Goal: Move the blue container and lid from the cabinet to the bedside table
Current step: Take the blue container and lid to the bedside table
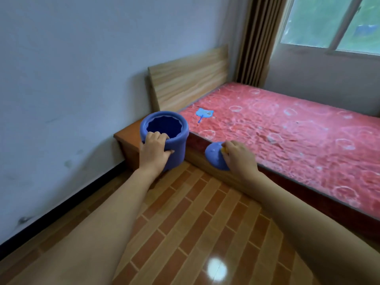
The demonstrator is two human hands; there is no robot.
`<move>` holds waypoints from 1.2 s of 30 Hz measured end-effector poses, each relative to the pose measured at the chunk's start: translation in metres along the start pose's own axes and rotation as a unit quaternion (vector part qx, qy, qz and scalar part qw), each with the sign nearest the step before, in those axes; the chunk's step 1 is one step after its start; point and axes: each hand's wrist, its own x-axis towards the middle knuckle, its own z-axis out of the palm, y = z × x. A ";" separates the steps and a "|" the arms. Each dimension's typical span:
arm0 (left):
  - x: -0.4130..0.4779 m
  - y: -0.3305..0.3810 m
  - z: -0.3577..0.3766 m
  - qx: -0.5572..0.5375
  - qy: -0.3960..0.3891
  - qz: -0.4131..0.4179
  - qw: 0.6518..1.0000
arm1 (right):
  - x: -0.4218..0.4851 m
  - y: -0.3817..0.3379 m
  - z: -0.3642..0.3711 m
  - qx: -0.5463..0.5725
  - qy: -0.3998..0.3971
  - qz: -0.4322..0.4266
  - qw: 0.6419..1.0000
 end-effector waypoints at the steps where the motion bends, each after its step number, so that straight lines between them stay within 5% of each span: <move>1: 0.000 -0.002 0.002 0.005 0.001 -0.009 1.000 | 0.004 0.002 0.004 0.002 -0.002 -0.007 1.000; 13: 0.038 -0.055 0.037 0.039 -0.014 -0.083 0.996 | 0.078 0.002 0.059 0.006 -0.047 -0.041 0.998; 36: 0.293 -0.215 0.124 0.072 -0.009 -0.122 0.990 | 0.371 -0.043 0.206 0.018 -0.035 -0.066 0.997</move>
